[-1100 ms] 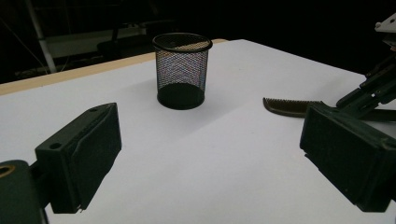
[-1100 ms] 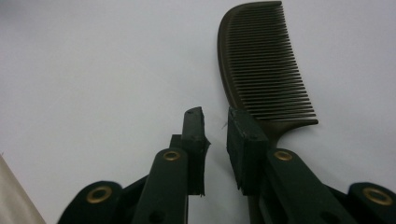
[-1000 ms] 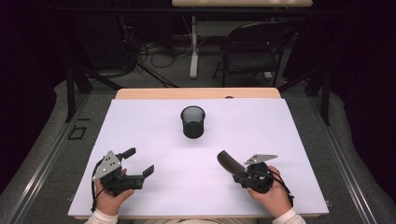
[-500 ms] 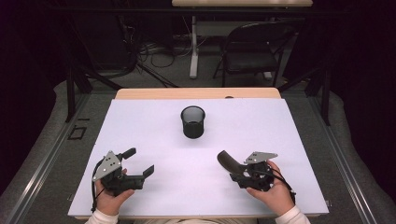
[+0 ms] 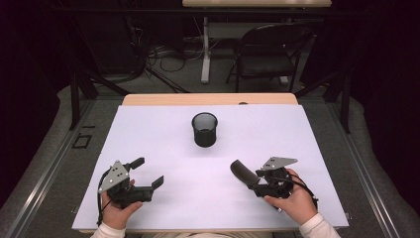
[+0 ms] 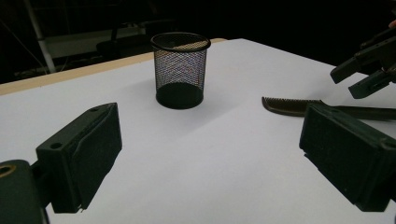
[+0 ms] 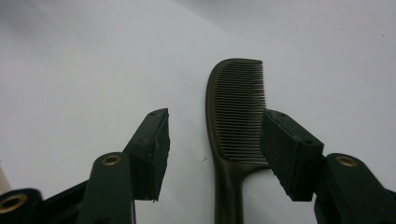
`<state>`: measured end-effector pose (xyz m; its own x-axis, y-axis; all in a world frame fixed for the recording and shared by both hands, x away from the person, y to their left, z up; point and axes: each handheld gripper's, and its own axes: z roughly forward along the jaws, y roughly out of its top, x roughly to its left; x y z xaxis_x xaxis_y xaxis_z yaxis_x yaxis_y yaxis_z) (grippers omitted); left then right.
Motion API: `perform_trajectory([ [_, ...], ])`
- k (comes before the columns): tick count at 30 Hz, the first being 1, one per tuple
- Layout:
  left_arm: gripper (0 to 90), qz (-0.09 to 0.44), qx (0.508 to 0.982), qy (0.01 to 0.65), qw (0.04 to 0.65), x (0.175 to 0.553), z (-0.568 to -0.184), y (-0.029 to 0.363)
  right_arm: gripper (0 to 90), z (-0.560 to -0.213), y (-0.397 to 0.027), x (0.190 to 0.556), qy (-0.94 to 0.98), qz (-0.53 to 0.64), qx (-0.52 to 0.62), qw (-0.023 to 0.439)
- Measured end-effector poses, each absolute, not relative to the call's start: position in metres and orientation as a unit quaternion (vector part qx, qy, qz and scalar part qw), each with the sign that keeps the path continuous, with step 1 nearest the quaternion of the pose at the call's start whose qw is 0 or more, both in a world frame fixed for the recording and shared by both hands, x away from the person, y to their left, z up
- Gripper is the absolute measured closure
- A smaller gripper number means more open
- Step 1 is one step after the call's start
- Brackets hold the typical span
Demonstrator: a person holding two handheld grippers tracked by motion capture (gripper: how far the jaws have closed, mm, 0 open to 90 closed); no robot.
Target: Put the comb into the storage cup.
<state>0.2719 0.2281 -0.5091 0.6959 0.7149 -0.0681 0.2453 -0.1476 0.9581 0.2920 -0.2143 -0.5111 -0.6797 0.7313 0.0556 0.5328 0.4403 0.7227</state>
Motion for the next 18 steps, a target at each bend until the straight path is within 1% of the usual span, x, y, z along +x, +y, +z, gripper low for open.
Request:
perform_trajectory([
  [2,5.9,0.208,0.729,0.33,0.563,0.2719,-0.509,0.2282,40.4,-0.5097,-0.2161,0.2925,0.841,0.361,0.378,0.139],
  [4,6.1,0.208,0.729,0.33,0.563,0.2719,-0.5091,0.2281,38.0,-0.5083,-0.2183,0.2931,0.845,0.355,0.366,0.159],
  [7,6.2,0.209,0.729,0.329,0.563,0.2722,-0.5092,0.228,37.6,-0.5064,-0.2202,0.2936,0.845,0.349,0.377,0.148],
  [12,6.2,0.208,0.729,0.329,0.563,0.2723,-0.5091,0.2281,36.2,-0.5029,-0.2212,0.2943,0.855,0.319,0.383,0.147],
  [17,6.2,0.208,0.729,0.33,0.562,0.2723,-0.5091,0.2283,31.8,-0.5006,-0.222,0.2978,0.868,0.281,0.385,0.139],
  [18,6.2,0.208,0.729,0.331,0.562,0.2723,-0.5091,0.2283,29.4,-0.5005,-0.222,0.2982,0.868,0.278,0.388,0.138],
])
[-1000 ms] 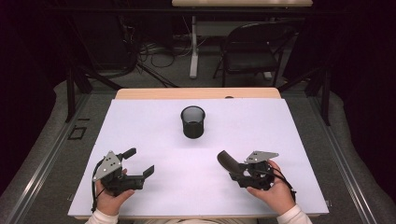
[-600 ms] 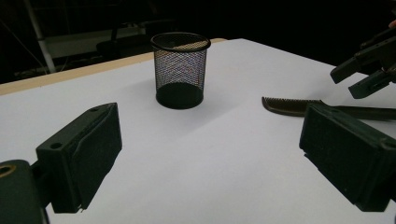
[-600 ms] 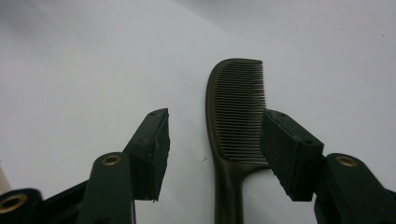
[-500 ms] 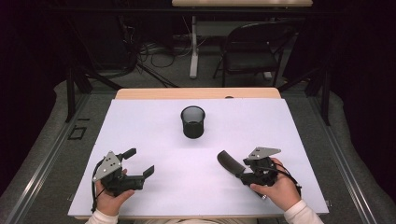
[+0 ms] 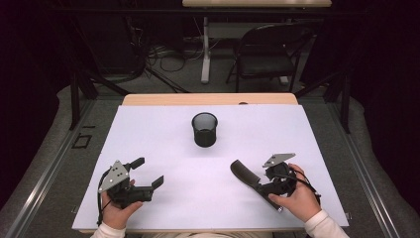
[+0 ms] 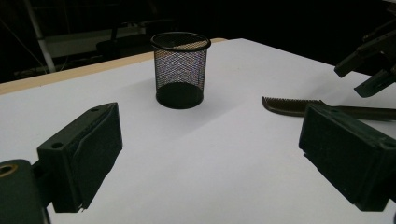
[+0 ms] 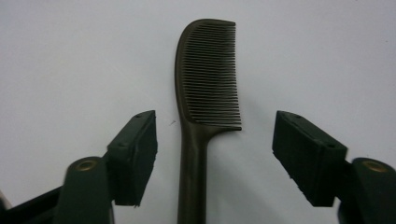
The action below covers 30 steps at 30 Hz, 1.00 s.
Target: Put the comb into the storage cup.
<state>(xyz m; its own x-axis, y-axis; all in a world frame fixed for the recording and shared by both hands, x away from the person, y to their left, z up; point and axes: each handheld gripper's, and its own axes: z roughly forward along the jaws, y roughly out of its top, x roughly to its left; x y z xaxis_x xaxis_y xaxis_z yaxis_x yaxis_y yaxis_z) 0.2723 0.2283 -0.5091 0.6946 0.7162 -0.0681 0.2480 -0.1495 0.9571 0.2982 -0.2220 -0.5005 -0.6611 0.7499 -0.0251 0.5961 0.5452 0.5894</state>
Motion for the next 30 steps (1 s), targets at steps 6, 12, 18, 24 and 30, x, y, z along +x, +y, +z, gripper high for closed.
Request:
perform_trajectory([
  [6,6.2,0.208,0.729,0.331,0.562,0.272,-0.509,0.228,19.9,-0.502,-0.221,0.302,0.869,0.265,0.394,0.14],
  [12,6.2,0.207,0.729,0.331,0.562,0.272,-0.509,0.228,13.8,-0.504,-0.216,0.303,0.881,0.246,0.384,0.124],
  [18,6.2,0.206,0.729,0.331,0.562,0.272,-0.509,0.228,14.6,-0.507,-0.211,0.304,0.891,0.219,0.376,0.128],
  [24,6.2,0.205,0.729,0.332,0.562,0.272,-0.51,0.228,17.3,-0.509,-0.206,0.304,0.899,0.196,0.371,0.127],
  [30,6.2,0.205,0.73,0.33,0.563,0.272,-0.509,0.228,24.9,-0.511,-0.204,0.306,0.902,0.19,0.371,0.114],
])
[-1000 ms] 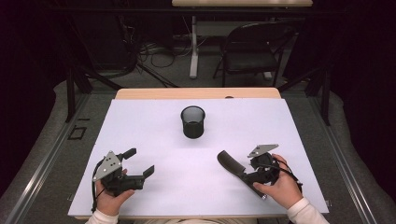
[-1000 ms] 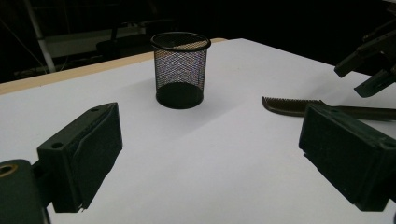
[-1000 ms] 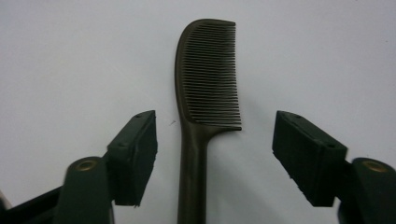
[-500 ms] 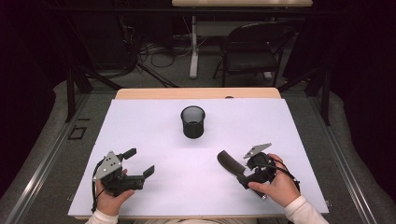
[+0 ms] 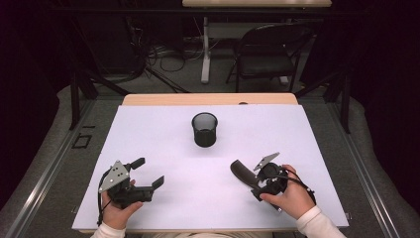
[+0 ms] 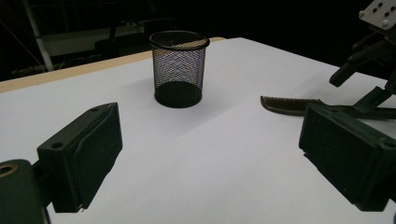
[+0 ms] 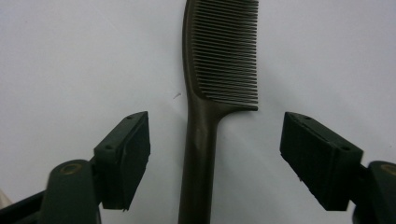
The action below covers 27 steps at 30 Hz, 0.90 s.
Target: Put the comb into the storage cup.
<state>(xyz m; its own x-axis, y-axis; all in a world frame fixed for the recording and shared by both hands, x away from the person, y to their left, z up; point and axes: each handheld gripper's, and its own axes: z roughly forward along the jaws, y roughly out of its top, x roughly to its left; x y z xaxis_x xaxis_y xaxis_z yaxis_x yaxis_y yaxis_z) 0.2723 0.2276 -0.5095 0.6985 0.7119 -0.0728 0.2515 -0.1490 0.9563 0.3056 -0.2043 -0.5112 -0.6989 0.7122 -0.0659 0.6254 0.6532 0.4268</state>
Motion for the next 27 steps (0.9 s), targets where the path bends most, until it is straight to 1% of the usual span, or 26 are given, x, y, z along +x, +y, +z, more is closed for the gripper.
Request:
perform_trajectory([
  [3,6.2,0.203,0.73,0.33,0.563,0.2724,-0.5096,0.2275,27.4,-0.5107,-0.2039,0.3065,0.905,0.177,0.374,0.1],
  [6,6.2,0.204,0.73,0.33,0.563,0.2726,-0.5097,0.2273,27.6,-0.5136,-0.2021,0.3063,0.903,0.181,0.375,0.101],
  [7,6.2,0.203,0.73,0.33,0.563,0.2726,-0.5097,0.2273,29.2,-0.5135,-0.2018,0.3069,0.906,0.176,0.371,0.102],
  [9,6.2,0.203,0.73,0.33,0.563,0.2727,-0.5098,0.2273,36.2,-0.5143,-0.2011,0.3072,0.908,0.18,0.366,0.097],
  [10,6.2,0.203,0.73,0.33,0.563,0.2727,-0.5098,0.2272,36.7,-0.514,-0.2006,0.3071,0.908,0.173,0.371,0.09],
  [15,6.2,0.203,0.73,0.33,0.563,0.2726,-0.5098,0.2272,39.3,-0.5165,-0.2002,0.3101,0.907,0.159,0.38,0.087],
  [18,6.2,0.203,0.73,0.33,0.563,0.2726,-0.5098,0.2273,44.8,-0.5165,-0.2011,0.3122,0.903,0.161,0.391,0.073],
  [22,6.2,0.203,0.73,0.33,0.563,0.2726,-0.5098,0.2273,51.1,-0.516,-0.2024,0.3147,0.905,0.154,0.391,0.066],
  [23,6.2,0.203,0.73,0.33,0.563,0.2727,-0.5099,0.2272,52.9,-0.5194,-0.2023,0.3148,0.9,0.174,0.392,0.07],
  [27,6.2,0.204,0.732,0.329,0.561,0.273,-0.51,0.2274,57.5,-0.5183,-0.2014,0.3155,0.906,0.15,0.39,0.061],
])
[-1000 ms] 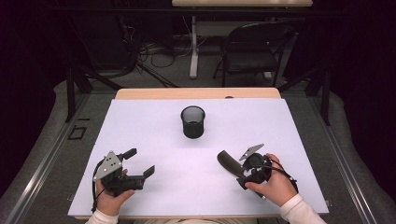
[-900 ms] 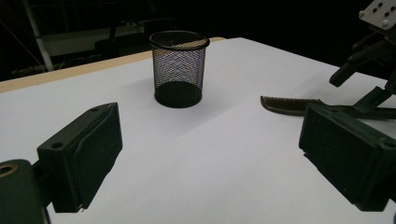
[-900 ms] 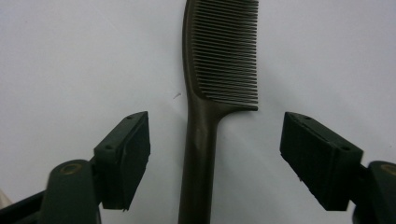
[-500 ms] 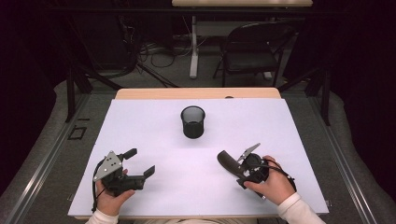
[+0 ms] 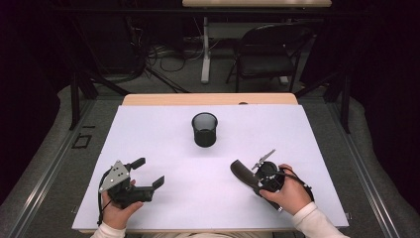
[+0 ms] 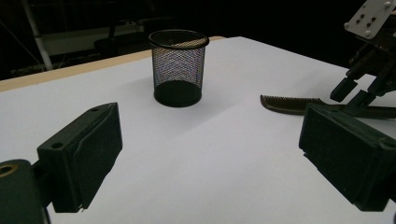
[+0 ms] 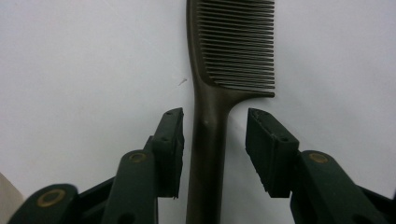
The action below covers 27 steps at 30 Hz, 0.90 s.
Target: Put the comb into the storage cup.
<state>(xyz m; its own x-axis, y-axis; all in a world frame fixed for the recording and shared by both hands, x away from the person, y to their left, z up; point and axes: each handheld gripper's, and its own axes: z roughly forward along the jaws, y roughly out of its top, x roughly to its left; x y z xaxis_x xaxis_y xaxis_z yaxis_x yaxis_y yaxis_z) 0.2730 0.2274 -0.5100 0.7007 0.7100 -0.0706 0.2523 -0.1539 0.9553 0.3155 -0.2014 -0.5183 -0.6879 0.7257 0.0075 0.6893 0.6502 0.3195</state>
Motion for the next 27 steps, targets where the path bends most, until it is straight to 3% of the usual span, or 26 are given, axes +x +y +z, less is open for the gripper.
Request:
perform_trajectory([
  [9,6.2,0.204,0.731,0.33,0.561,0.2728,-0.5101,0.2273,63.7,-0.5212,-0.2006,0.3155,0.911,0.139,0.384,0.057],
  [27,6.2,0.204,0.732,0.329,0.561,0.2731,-0.5102,0.2274,66.3,-0.528,-0.2014,0.3161,0.909,0.133,0.39,0.054],
])
